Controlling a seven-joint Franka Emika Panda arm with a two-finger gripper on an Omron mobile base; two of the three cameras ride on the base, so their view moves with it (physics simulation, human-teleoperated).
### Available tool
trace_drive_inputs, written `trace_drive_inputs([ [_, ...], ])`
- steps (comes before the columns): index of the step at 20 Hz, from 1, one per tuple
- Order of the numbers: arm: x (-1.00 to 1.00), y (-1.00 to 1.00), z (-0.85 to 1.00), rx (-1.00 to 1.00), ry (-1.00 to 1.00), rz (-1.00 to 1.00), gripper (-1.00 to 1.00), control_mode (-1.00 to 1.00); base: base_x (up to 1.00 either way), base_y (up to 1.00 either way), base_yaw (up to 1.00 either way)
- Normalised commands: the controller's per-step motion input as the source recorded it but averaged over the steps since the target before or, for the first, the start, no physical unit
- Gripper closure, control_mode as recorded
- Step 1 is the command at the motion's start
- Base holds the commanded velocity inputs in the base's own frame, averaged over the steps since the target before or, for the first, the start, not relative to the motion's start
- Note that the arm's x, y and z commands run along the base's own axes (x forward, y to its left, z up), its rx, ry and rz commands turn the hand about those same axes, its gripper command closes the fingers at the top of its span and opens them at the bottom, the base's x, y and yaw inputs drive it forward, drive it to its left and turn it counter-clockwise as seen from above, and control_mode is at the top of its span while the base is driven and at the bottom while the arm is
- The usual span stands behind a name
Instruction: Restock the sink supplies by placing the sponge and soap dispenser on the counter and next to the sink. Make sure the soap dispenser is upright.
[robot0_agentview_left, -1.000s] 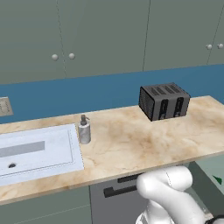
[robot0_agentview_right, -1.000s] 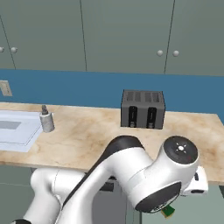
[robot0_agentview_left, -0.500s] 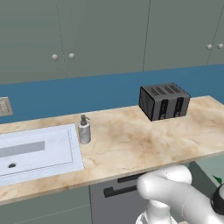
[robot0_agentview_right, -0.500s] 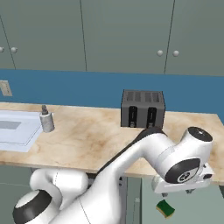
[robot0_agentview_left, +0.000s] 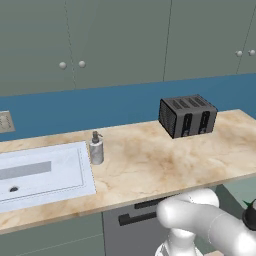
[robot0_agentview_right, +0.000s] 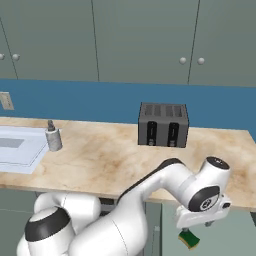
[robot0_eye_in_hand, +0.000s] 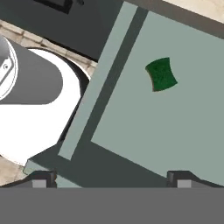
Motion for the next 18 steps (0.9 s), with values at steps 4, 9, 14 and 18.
trace_drive_inputs([
  [4,0.04,0.00,-0.47,0.00,-0.16,0.01,-1.00,-1.00,0.00,0.00,0.00],
  [9,0.08,0.00,-0.62,-0.02,-0.11,0.00,-1.00,-1.00,0.00,0.00,0.00],
  [14,0.07,-0.13,-0.30,0.00,-0.01,0.01,-1.00,-1.00,0.00,0.00,0.00],
  [18,0.38,-0.12,-0.22,0.00,0.03,0.03,-1.00,-1.00,0.00,0.00,0.00],
])
